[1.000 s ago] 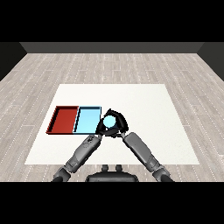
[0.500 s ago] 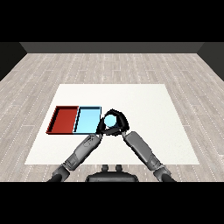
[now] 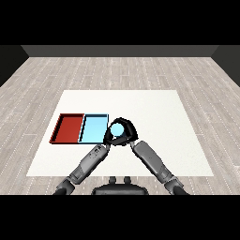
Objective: Pick the blue can and put it in the blue box
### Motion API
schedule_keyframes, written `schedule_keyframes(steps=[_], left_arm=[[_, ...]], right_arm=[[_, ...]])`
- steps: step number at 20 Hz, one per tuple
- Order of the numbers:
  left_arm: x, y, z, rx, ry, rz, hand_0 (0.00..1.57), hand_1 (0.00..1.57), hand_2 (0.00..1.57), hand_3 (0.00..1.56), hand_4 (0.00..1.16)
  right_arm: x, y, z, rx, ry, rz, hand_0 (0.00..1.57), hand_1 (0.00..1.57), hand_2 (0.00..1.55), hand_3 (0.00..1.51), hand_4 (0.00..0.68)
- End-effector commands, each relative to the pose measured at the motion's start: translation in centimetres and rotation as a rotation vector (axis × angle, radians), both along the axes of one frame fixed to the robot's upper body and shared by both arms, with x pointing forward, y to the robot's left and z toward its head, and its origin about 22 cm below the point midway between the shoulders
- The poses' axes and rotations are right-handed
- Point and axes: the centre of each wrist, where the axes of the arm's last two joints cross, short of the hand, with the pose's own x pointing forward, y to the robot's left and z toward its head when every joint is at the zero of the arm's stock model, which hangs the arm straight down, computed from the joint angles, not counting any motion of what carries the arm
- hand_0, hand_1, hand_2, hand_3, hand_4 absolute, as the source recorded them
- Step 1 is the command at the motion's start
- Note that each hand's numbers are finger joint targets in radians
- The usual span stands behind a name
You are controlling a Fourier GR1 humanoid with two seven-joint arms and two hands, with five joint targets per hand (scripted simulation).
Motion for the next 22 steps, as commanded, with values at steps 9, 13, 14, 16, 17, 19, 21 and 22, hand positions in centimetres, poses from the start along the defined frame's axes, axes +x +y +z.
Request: schedule_keyframes(steps=[9,13,14,16,17,19,21,22], left_arm=[[1.3,-0.6,-0.1,-0.107,-0.157,0.100,1.57,1.57,1.55,1.47,1.04],[1.0,0.1,-0.4,-0.139,-0.165,0.090,1.57,1.57,1.55,1.47,1.10],[0.8,-0.4,1.6,-0.153,-0.181,0.107,1.57,1.57,1.55,1.46,1.11],[2.2,-0.2,-0.4,-0.114,-0.202,0.105,1.57,1.57,1.56,1.45,1.13],[-0.1,-1.4,-0.9,-0.076,-0.213,0.099,1.57,1.57,1.57,1.46,1.14],[0.5,-0.9,-0.6,-0.059,-0.211,0.112,1.57,1.57,1.57,1.48,1.15],[0.9,1.2,-1.0,-0.064,-0.233,0.110,1.57,1.57,1.57,1.48,1.14],[1.1,-0.1,-1.5,-0.058,-0.224,0.121,1.57,1.57,1.57,1.48,1.14]], right_arm=[[-0.1,-0.3,-0.1,0.018,0.079,-0.007,0.00,0.00,0.00,0.00,0.000],[0.1,0.2,-1.2,-0.003,0.073,-0.011,0.00,0.00,0.00,0.00,0.000],[-1.7,0.4,-1.0,0.020,0.039,-0.046,0.00,0.00,0.00,0.00,0.000],[1.1,-2.4,-0.6,0.019,0.061,-0.094,0.00,0.00,0.00,0.00,0.000],[0.3,-1.3,-0.4,0.036,0.027,-0.101,0.00,0.00,0.00,0.00,0.000],[0.9,-2.8,0.4,0.040,0.023,-0.091,0.00,0.00,0.00,0.00,0.000],[0.8,-3.3,0.5,0.128,0.045,-0.081,0.00,0.00,0.00,0.00,0.000],[-0.8,-3.0,-0.5,0.131,0.031,-0.068,0.00,0.00,0.00,0.00,0.000]])
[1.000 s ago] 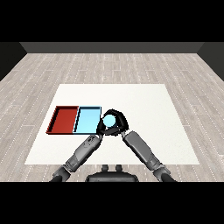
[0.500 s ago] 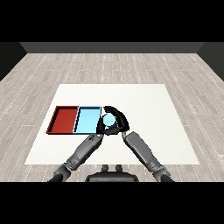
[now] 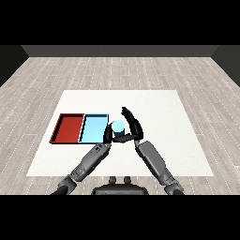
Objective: Pick the blue can and put it in the blue box
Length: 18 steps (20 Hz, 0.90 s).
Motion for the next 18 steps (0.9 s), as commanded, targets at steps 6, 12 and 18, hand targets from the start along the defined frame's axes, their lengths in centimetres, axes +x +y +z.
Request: schedule_keyframes(steps=[6,12,18], left_arm=[[1.4,1.1,0.1,0.060,-0.008,0.090,1.57,1.57,1.57,1.47,1.13],[4.3,8.5,0.6,0.150,0.008,0.226,1.57,1.57,1.56,1.48,1.15],[7.2,13.8,1.1,0.294,0.131,0.380,1.55,1.55,1.54,1.48,1.11]], right_arm=[[-2.6,-5.7,1.3,0.103,-0.053,0.029,0.00,0.00,0.00,0.00,0.000],[-4.1,-11.9,2.6,0.094,-0.132,-0.074,0.00,0.00,0.00,0.00,0.000],[-3.6,-14.2,1.8,0.132,-0.109,-0.156,0.00,0.00,0.00,0.00,0.000]])
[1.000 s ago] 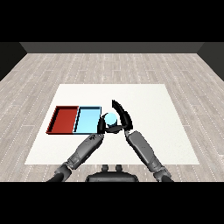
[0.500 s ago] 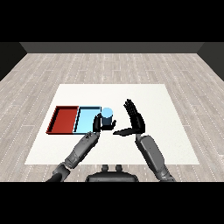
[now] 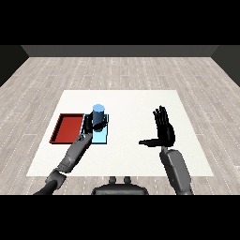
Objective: Pick the blue can and put it in the blue box
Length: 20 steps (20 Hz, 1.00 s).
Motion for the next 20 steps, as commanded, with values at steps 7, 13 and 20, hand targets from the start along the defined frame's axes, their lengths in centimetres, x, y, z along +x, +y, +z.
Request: schedule_keyframes(steps=[7,13,20], left_arm=[[3.5,6.9,-0.9,0.142,0.288,0.142,1.57,1.57,1.55,1.47,1.04],[3.3,7.2,-2.8,0.232,0.447,0.142,1.57,1.57,1.57,1.46,1.03],[-0.1,5.3,-7.9,0.155,0.561,0.219,1.15,1.15,1.14,1.06,0.89]], right_arm=[[-1.1,-1.1,-2.0,0.061,0.020,-0.015,0.00,0.00,0.00,0.00,0.000],[1.5,-1.1,-3.8,0.073,0.069,-0.076,0.00,0.00,0.00,0.00,0.000],[2.1,-3.3,-2.6,0.086,0.077,-0.086,0.00,0.00,0.00,0.00,0.000]])
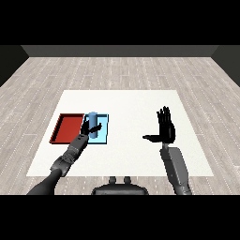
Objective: Pick the blue can and put it in the blue box
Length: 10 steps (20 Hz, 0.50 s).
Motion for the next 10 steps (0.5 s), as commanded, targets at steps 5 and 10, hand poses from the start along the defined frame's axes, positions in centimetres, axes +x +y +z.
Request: schedule_keyframes(steps=[5,10], left_arm=[[-0.7,0.7,-1.0,-0.026,0.180,0.057,0.00,0.00,0.20,0.00,0.61],[0.5,0.6,0.4,0.046,0.106,0.122,0.00,0.00,0.00,0.00,0.00]], right_arm=[[-0.2,-1.4,0.5,0.028,-0.011,0.019,0.00,0.00,0.00,0.00,0.000],[-0.7,-1.8,1.0,-0.009,-0.041,0.007,0.00,0.00,0.00,0.00,0.000]])
